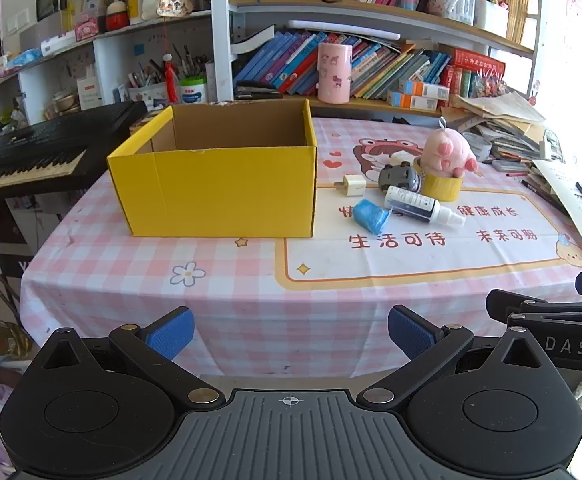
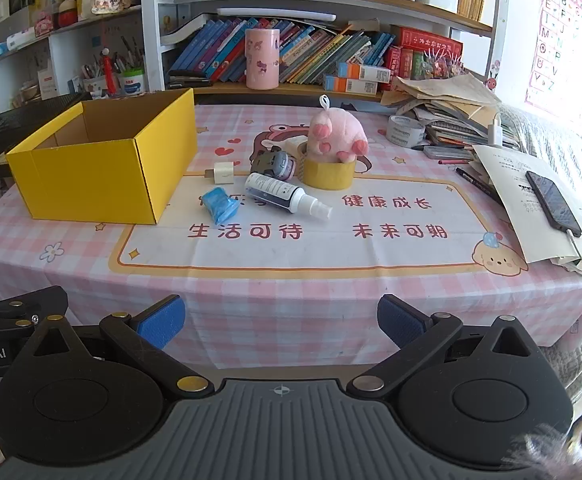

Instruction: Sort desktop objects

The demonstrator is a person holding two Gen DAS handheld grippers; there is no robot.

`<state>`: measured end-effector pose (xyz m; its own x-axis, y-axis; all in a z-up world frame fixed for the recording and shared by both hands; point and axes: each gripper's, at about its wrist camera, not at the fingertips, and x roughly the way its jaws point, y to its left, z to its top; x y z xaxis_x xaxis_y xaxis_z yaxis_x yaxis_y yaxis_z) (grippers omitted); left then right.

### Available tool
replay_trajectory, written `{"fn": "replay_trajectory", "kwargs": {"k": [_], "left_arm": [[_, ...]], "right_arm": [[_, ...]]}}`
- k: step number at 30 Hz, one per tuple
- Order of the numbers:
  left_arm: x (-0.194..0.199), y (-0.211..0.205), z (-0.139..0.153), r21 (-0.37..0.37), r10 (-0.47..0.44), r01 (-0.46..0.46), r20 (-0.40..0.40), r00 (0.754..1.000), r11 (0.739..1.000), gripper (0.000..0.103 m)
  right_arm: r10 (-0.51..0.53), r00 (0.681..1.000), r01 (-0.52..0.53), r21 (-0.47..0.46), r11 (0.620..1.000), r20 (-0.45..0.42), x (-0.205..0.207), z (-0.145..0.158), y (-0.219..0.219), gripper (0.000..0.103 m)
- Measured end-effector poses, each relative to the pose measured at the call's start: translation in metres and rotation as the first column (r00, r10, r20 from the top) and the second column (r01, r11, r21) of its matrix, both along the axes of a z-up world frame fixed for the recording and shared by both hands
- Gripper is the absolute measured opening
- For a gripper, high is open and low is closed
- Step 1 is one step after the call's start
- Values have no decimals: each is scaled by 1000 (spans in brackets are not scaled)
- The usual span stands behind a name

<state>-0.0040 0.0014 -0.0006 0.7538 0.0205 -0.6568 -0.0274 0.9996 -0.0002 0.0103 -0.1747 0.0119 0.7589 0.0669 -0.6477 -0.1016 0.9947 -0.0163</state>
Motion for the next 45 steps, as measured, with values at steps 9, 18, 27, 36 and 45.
{"fn": "replay_trajectory", "kwargs": {"k": [9, 18, 27, 36, 45], "left_arm": [[0, 4, -1, -11, -5, 5, -5, 1000, 1000, 103], [1, 6, 0, -22, -20, 20, -4, 1000, 1000, 103], [-1, 10, 4, -51, -42, 44, 29, 999, 998, 103], [0, 10, 3, -31, -63, 64, 45, 997, 997, 103], [2, 14, 0, -45, -85, 87, 46, 995, 995, 103]], "right_arm": [[0, 1000, 0, 0, 1000, 1, 0, -1, 1, 103], [2, 1000, -2, 0, 1000, 2, 0, 0, 2, 103], [9, 1000, -9, -1, 1000, 3, 0, 1, 3, 103], [20, 1000, -20, 0, 1000, 3, 5, 1, 10, 103], [25, 1000, -25, 9, 1000, -6, 10, -3, 14, 103]]}}
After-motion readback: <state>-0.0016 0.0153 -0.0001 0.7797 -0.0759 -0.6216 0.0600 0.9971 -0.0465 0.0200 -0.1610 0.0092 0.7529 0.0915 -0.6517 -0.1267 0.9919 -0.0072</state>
